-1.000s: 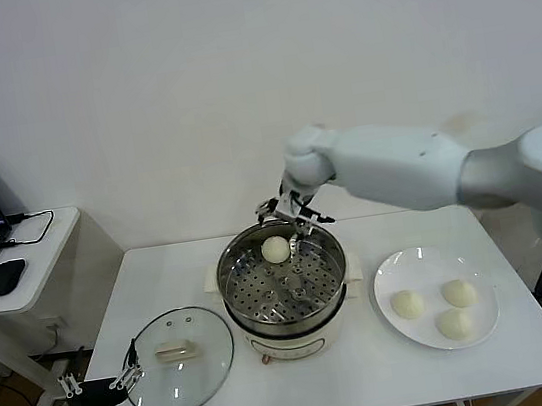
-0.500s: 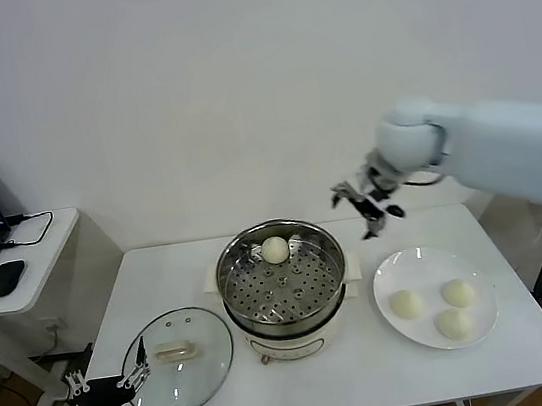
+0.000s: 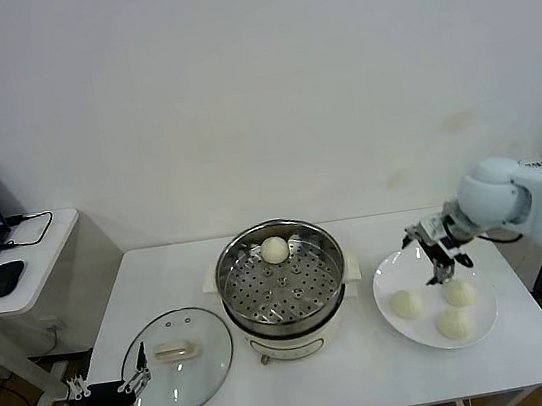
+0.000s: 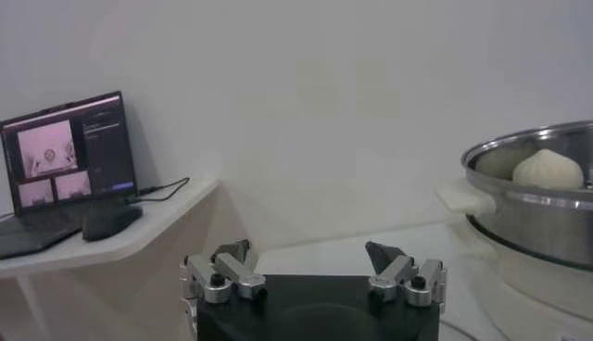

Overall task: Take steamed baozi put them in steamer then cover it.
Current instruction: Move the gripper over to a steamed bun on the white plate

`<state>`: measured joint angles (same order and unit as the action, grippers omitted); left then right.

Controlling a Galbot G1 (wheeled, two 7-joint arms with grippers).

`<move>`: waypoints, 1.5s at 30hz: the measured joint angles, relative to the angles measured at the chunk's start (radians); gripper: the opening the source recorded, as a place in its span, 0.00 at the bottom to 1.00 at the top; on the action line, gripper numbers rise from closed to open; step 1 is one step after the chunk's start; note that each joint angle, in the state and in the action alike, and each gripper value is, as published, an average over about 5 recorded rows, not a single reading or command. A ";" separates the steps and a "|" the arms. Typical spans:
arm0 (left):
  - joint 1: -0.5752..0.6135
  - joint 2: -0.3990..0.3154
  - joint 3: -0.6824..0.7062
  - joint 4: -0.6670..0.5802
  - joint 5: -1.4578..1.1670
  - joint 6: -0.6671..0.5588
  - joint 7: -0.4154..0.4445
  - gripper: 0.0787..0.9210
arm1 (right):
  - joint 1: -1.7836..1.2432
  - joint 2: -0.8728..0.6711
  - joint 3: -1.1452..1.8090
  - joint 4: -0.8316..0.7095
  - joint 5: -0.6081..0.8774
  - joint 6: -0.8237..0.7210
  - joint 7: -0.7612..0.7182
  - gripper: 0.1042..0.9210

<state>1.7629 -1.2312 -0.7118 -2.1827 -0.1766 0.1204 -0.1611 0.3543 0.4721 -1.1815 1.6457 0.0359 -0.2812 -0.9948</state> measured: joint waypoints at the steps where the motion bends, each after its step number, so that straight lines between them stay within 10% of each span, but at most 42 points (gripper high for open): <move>1: 0.001 -0.001 0.000 0.001 0.000 0.000 0.000 0.88 | -0.025 -0.001 0.016 -0.006 -0.008 0.000 0.001 0.88; 27: -0.004 0.005 -0.021 0.024 -0.004 0.000 0.001 0.88 | -0.378 0.159 0.253 -0.246 -0.108 0.003 0.064 0.86; 45: -0.006 -0.002 -0.021 0.027 -0.003 -0.001 0.001 0.88 | -0.403 0.201 0.283 -0.291 -0.113 -0.007 0.056 0.57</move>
<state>1.7572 -1.2332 -0.7329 -2.1552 -0.1798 0.1192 -0.1602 -0.0483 0.6731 -0.8981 1.3550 -0.0771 -0.2886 -0.9390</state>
